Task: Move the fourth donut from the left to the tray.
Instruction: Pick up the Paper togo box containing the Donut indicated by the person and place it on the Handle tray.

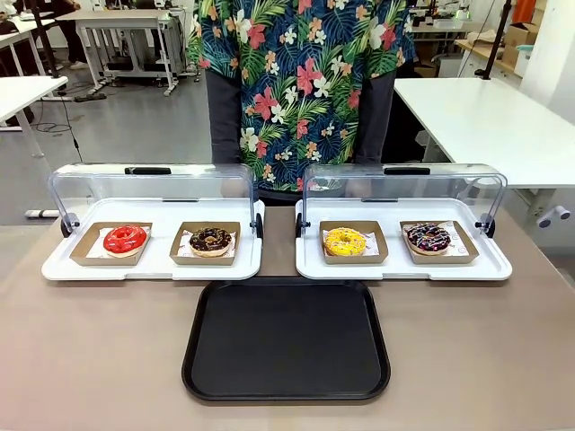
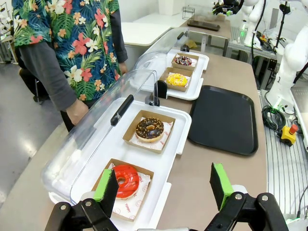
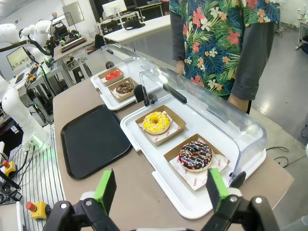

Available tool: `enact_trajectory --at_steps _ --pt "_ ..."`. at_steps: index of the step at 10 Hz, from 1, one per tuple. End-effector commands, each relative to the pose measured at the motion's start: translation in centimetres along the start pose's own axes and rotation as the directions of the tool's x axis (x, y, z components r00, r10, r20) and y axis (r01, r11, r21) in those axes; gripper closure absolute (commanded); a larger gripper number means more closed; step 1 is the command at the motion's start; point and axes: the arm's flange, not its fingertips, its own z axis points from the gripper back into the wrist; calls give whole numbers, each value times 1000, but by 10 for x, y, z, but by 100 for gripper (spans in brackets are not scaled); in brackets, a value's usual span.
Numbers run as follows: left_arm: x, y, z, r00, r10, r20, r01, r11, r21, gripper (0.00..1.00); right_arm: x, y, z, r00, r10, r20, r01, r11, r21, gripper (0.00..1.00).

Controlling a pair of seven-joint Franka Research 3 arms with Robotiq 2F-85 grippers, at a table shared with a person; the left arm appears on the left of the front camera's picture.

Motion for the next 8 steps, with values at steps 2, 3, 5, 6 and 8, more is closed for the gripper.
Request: enact_trajectory --at_steps 2,3,5,6,8 --pt "1 1 1 1000 -4 3 4 1000 -4 0 1 0 -1 1000 16 23 -16 1000 3 0" --pt "1 1 1 1000 -4 3 4 1000 -4 0 1 0 -1 1000 16 23 -16 1000 3 0" --pt "1 1 1 1000 -4 3 4 1000 -4 0 1 0 -1 1000 16 23 -16 1000 3 0" --pt "1 1 1 1000 -4 3 4 1000 -4 0 1 0 -1 1000 16 23 -16 1000 3 0" --pt "1 1 1 1000 -4 3 4 1000 -4 0 1 0 -1 1000 16 23 -16 1000 3 0"
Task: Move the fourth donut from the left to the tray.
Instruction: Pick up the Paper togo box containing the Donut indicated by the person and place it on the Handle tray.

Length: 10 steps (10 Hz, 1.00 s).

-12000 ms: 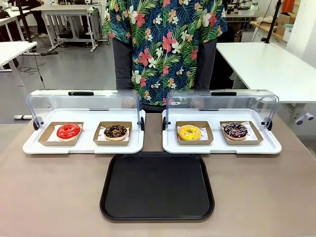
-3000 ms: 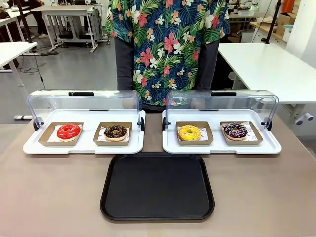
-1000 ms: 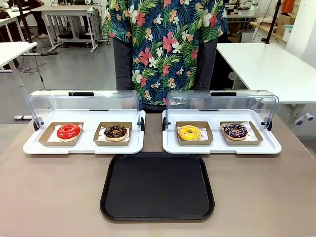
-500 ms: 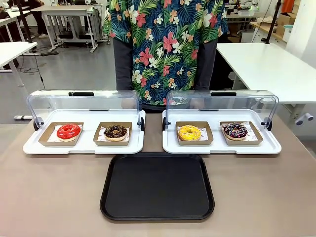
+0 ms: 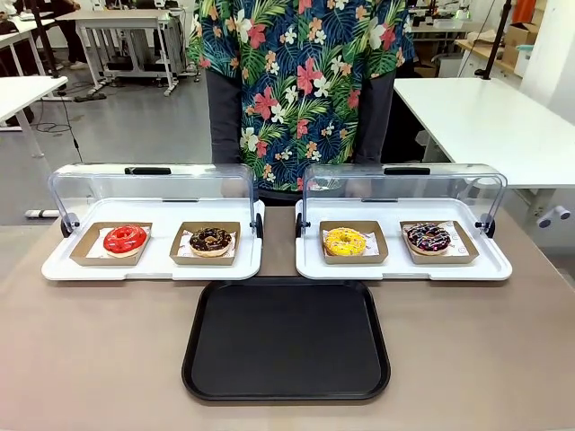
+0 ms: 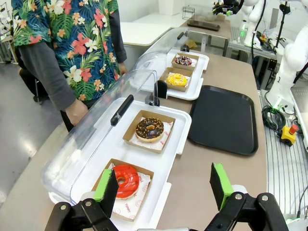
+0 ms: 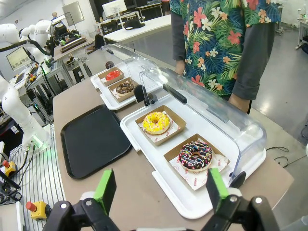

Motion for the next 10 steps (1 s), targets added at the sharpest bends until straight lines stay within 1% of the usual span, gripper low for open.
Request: enact_trajectory --at_steps 1,10 --pt "1 1 1 1000 -4 3 4 1000 -4 0 1 0 -1 1000 16 23 -16 1000 3 0" --pt "1 1 1 1000 -4 3 4 1000 -4 0 1 0 -1 1000 16 23 -16 1000 3 0"
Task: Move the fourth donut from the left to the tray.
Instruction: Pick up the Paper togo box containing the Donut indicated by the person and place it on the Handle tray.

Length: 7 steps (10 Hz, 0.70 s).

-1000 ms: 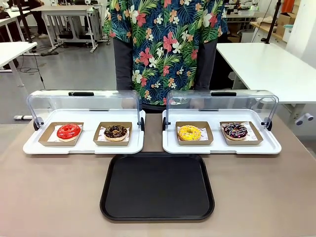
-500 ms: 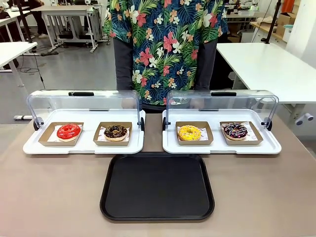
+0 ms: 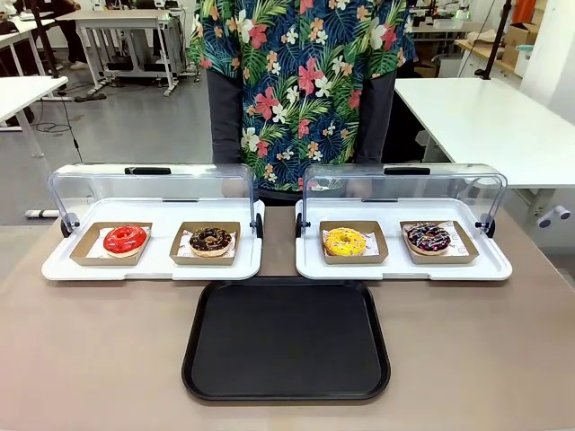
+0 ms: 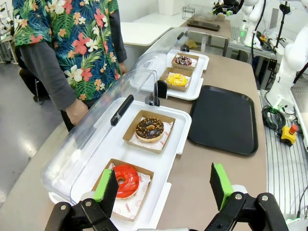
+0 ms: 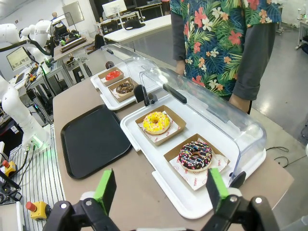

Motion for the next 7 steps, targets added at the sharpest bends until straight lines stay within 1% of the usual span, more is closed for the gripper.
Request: enact_trajectory --at_steps 1,7 --pt "1 1 1 1000 -4 3 4 1000 -4 0 1 0 -1 1000 16 23 -16 1000 3 0" --pt "1 1 1 1000 -4 3 4 1000 -4 0 1 0 -1 1000 16 23 -16 1000 3 0"
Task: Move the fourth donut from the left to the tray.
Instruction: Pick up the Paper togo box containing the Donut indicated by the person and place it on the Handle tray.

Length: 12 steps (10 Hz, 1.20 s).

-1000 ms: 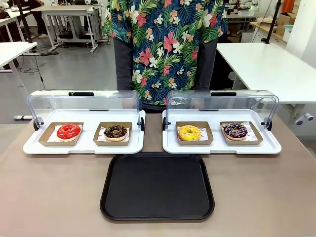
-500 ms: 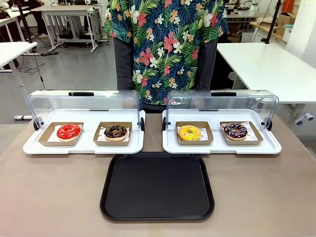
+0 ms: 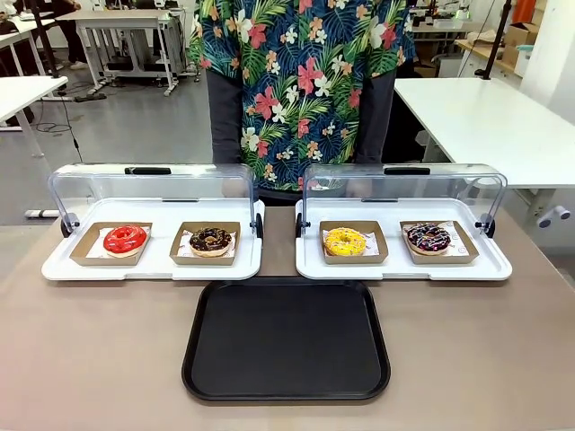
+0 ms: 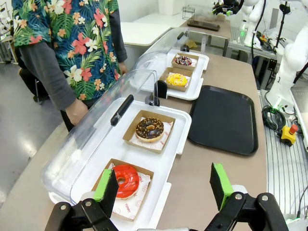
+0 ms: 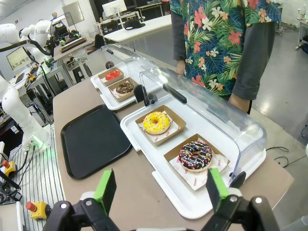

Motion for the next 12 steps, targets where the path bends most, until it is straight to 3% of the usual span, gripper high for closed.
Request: enact_trajectory --at_steps 1,12 --pt "1 1 1 1000 -4 3 4 1000 -4 0 1 0 -1 1000 16 23 -16 1000 3 0" --pt "1 1 1 1000 -4 3 4 1000 -4 0 1 0 -1 1000 16 23 -16 1000 3 0"
